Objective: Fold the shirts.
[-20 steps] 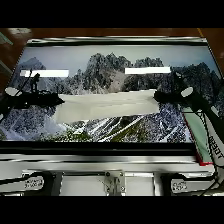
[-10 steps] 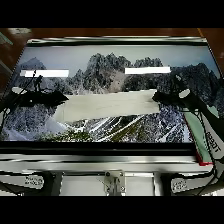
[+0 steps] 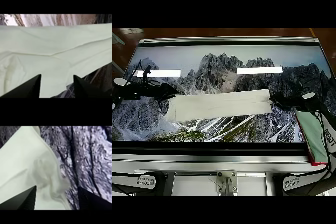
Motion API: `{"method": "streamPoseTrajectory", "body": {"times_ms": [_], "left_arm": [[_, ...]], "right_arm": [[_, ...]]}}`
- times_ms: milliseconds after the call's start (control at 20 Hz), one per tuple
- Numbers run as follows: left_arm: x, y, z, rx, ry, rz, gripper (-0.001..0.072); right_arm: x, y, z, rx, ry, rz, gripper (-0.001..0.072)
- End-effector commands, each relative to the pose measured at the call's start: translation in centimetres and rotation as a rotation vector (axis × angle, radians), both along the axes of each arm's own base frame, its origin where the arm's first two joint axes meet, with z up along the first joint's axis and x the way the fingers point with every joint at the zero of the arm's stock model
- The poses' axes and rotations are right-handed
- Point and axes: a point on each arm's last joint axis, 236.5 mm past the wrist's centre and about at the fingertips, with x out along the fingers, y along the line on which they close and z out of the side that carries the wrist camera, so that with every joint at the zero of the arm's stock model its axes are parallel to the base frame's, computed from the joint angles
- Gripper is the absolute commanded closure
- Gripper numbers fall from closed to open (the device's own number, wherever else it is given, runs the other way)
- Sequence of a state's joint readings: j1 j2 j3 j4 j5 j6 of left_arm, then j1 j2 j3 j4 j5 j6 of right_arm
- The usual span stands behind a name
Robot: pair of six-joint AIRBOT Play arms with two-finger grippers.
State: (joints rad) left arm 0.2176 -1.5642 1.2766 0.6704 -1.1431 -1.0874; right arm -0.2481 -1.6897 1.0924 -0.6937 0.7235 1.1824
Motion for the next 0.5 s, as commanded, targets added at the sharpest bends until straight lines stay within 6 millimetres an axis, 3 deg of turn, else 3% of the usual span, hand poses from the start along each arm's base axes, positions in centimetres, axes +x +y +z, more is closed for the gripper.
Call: {"method": "streamPoseTrajectory", "body": {"times_ms": [0,200,250,300,350,400,450], "left_arm": [[-0.2,-0.5,2.6,-0.01,-0.046,-0.02,0.0217],[-0.3,-0.8,4.6,-0.014,-0.088,-0.02,0.0217],[-0.3,-0.9,4.8,-0.014,-0.092,-0.023,0.0217],[-0.4,-1.2,4.9,-0.014,-0.094,-0.029,0.0218],[-0.5,-1.5,4.9,-0.014,-0.094,-0.036,0.022],[-0.6,-2.0,4.8,-0.014,-0.094,-0.046,0.0254],[-0.7,-2.7,4.8,-0.015,-0.094,-0.061,0.0373]], "right_arm": [[0.5,3.9,-0.7,0.13,0.011,0.019,0.0073],[1.7,6.7,0.6,0.15,0.009,0.083,0.0162],[1.7,6.9,0.6,0.15,0.021,0.089,0.0231],[1.6,7.0,0.6,0.144,0.031,0.1,0.0466],[1.4,7.2,0.8,0.152,0.033,0.114,0.0642],[1.2,7.3,1.4,0.161,0.035,0.135,0.0647],[1.0,7.4,2.5,0.167,0.029,0.166,0.0648]]}}
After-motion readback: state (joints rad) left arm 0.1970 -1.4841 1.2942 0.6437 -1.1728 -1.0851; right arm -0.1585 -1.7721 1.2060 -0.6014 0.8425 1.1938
